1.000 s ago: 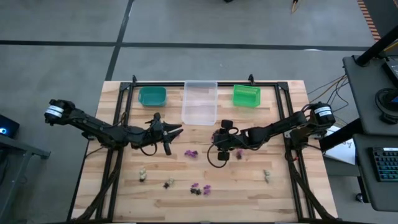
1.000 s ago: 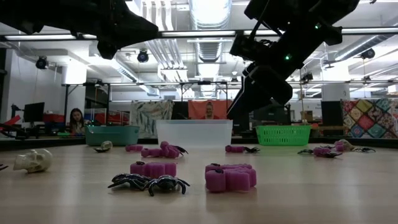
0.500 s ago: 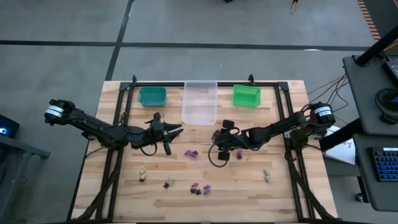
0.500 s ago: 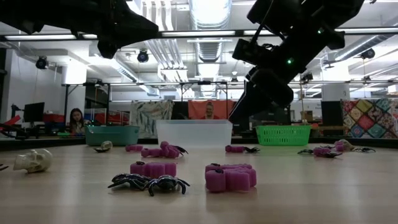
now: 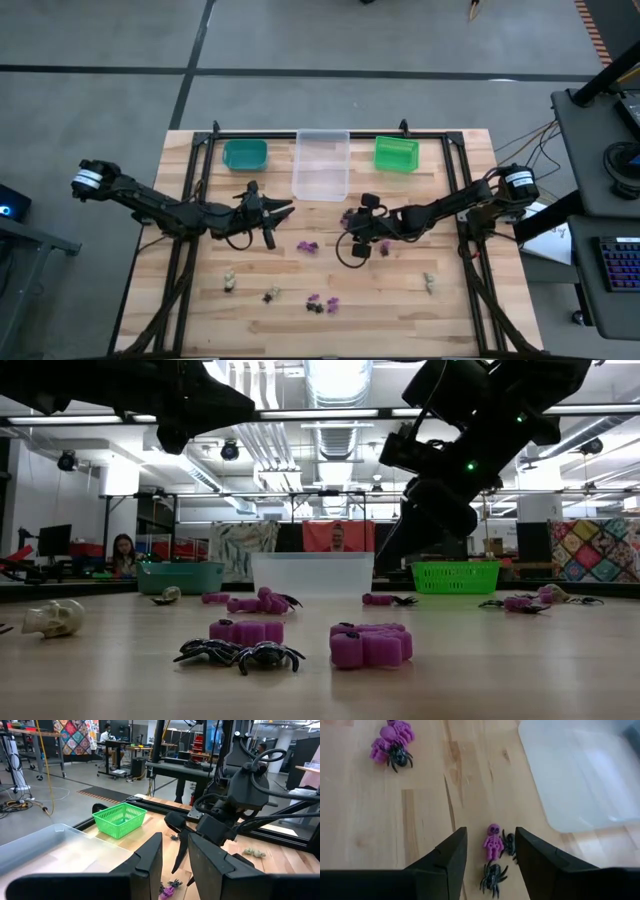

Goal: Sort Halloween decoration
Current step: Put the violet skeleton toy into the transparent bin

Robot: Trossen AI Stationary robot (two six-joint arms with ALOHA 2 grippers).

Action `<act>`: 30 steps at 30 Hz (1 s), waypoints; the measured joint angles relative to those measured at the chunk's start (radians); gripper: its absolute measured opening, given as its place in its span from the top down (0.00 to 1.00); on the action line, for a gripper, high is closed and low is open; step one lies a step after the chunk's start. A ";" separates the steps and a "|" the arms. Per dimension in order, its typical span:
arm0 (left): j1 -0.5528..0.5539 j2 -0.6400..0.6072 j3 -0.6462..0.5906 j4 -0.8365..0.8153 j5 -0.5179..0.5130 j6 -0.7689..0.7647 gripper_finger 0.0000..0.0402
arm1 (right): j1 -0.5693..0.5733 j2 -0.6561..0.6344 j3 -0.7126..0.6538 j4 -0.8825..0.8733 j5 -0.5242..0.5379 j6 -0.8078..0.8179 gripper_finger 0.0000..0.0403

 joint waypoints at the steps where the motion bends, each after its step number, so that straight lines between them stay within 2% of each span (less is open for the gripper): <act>1: 0.000 0.000 0.000 0.000 0.000 0.000 0.81 | 0.000 0.000 -0.002 -0.005 -0.001 0.011 0.60; 10: 0.000 0.000 0.000 0.000 0.000 0.003 0.81 | 0.000 0.015 -0.002 0.008 0.009 0.027 0.55; 14: 0.000 -0.001 0.000 0.003 -0.001 0.052 0.81 | 0.000 0.069 -0.002 0.059 0.034 0.008 0.53; 20: 0.002 -0.015 0.001 0.013 -0.017 0.086 0.81 | 0.000 0.143 0.014 0.104 0.033 0.014 0.54; 30: 0.002 -0.016 0.001 0.032 -0.027 0.132 0.81 | -0.004 0.156 0.023 0.096 0.033 0.040 0.58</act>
